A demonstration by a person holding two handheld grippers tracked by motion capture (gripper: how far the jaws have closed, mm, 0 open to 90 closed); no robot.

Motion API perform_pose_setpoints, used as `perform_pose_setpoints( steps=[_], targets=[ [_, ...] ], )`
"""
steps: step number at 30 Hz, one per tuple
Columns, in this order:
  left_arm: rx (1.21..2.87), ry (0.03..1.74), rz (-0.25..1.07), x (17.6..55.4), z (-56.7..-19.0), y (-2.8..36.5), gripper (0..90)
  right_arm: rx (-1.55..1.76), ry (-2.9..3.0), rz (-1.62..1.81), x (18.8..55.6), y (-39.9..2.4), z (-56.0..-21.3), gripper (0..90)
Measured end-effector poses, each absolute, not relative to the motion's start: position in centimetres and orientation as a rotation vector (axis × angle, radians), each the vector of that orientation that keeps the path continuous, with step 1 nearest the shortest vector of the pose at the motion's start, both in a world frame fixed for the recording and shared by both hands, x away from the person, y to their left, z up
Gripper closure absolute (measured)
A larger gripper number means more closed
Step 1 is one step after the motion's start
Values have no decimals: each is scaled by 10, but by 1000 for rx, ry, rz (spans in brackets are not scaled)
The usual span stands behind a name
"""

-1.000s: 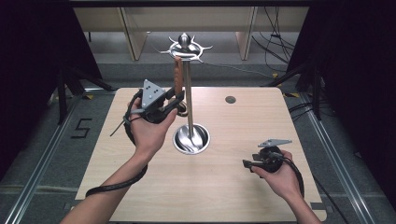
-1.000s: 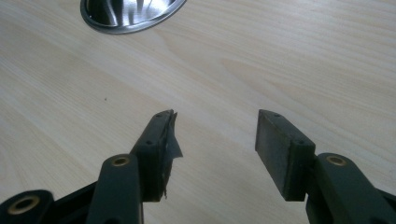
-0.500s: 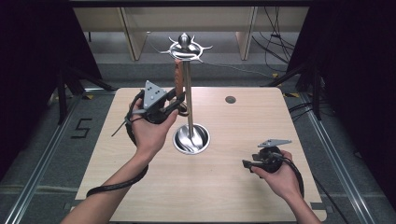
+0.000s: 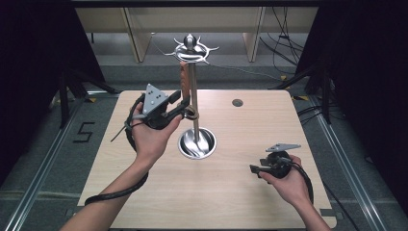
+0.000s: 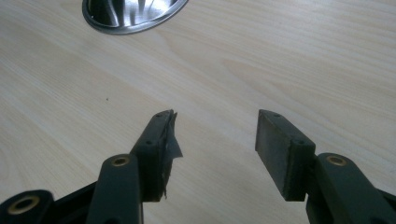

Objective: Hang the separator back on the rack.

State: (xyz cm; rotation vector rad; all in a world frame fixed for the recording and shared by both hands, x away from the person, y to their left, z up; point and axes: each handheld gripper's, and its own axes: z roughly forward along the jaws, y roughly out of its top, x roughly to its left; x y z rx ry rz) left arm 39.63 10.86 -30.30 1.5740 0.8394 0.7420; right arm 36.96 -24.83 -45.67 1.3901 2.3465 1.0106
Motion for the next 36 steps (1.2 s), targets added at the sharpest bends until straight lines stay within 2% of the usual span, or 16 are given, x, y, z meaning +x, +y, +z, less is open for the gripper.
perform_pose_setpoints(
  steps=[2, 3, 7, 9, 14, 15, 26, 36],
  targets=[
    [1582, 799, 753, 395, -302, 112, 598, 1396, 2353, 999, 369, -249, -456, 483],
    [1575, 837, 717, 391, -303, 112, 586, 1396, 2352, 1000, 369, -249, -456, 482],
    [1598, 795, 720, 386, -304, 123, 544, 1357, 2371, 971, 370, -250, -456, 482],
    [1599, 829, 685, 382, -305, 124, 525, 1360, 2372, 977, 370, -250, -456, 481],
    [1629, 792, 699, 376, -310, 142, 498, 1470, 2347, 1000, 367, -246, -454, 482],
    [1632, 807, 688, 373, -314, 149, 491, 1390, 2350, 1003, 370, -249, -456, 481],
    [1631, 896, 713, 357, -341, 184, 436, 1384, 2353, 1007, 370, -249, -456, 481],
    [1639, 966, 714, 346, -366, 217, 421, 1412, 2357, 995, 369, -247, -456, 480]
  ],
)
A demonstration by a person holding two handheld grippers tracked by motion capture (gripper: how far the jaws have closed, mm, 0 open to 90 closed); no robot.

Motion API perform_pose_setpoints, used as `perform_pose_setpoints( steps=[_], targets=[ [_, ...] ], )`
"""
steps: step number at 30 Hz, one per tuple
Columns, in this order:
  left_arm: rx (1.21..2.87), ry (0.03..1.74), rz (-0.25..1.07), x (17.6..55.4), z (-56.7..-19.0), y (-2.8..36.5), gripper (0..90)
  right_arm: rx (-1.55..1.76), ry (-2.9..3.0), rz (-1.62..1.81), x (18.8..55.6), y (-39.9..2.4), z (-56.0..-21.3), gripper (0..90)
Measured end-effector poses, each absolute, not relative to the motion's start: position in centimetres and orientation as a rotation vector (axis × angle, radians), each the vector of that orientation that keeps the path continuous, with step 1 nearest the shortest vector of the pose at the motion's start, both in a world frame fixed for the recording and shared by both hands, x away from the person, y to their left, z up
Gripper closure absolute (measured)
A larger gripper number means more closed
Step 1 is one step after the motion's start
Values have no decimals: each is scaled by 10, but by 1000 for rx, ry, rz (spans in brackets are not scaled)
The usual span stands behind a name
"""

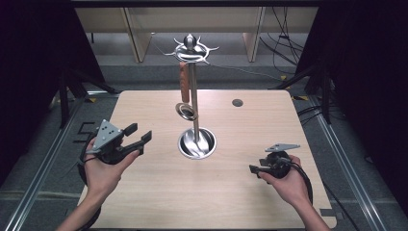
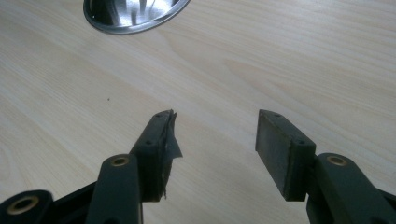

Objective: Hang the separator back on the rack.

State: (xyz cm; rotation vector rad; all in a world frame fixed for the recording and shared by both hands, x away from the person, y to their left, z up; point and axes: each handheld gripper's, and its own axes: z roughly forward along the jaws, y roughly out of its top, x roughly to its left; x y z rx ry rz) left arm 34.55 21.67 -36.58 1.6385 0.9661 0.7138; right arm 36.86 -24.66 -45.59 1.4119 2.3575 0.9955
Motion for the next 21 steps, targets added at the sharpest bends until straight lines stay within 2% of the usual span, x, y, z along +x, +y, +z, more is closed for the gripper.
perform_pose_setpoints(
  steps=[12, 21],
  targets=[
    [1661, 1066, 696, 337, -403, 239, 412, 1395, 2368, 998, 370, -246, -458, 479],
    [1738, 1100, 686, 337, -429, 254, 399, 1389, 2369, 1003, 370, -245, -458, 479]
  ],
)
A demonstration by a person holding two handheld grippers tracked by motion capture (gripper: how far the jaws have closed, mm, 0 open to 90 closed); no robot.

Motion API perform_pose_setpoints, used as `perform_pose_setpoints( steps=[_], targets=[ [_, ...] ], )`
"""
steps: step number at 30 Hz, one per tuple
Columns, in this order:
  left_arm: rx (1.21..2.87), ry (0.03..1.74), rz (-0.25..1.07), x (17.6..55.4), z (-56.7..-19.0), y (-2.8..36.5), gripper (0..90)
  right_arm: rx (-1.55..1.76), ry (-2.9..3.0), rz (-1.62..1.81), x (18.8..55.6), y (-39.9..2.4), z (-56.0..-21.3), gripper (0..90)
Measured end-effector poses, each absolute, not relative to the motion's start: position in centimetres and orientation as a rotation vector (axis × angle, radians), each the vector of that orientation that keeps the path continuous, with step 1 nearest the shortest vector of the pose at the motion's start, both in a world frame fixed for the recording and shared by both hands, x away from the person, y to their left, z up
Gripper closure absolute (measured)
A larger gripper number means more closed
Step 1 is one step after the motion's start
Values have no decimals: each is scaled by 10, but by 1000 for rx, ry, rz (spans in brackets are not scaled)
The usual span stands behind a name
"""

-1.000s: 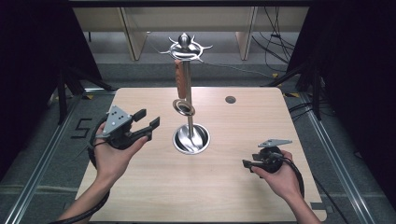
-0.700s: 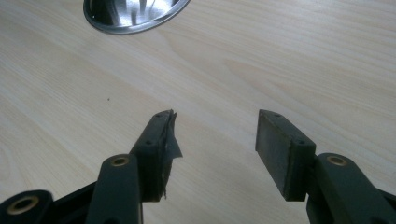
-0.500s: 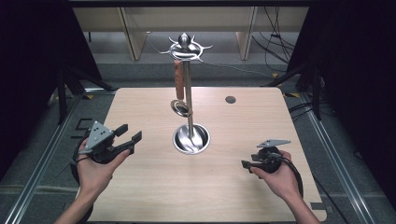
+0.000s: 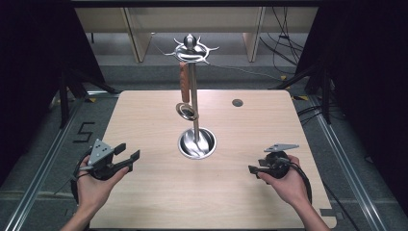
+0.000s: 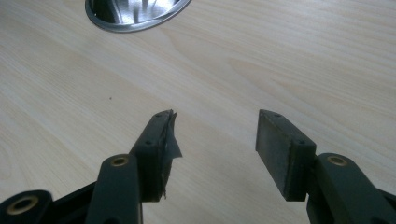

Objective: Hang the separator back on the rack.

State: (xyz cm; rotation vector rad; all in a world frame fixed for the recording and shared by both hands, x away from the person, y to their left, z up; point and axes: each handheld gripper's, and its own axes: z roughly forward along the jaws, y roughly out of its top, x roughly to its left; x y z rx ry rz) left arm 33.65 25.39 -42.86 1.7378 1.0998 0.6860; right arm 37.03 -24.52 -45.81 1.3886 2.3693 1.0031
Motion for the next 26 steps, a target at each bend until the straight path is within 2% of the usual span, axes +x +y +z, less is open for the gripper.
perform_pose_setpoints(
  steps=[13, 26],
  targets=[
    [1760, 1250, 677, 341, -461, 278, 404, 1387, 2397, 976, 371, -246, -458, 478],
    [1765, 1201, 640, 339, -461, 273, 413, 1448, 2379, 964, 368, -243, -459, 477]
  ],
)
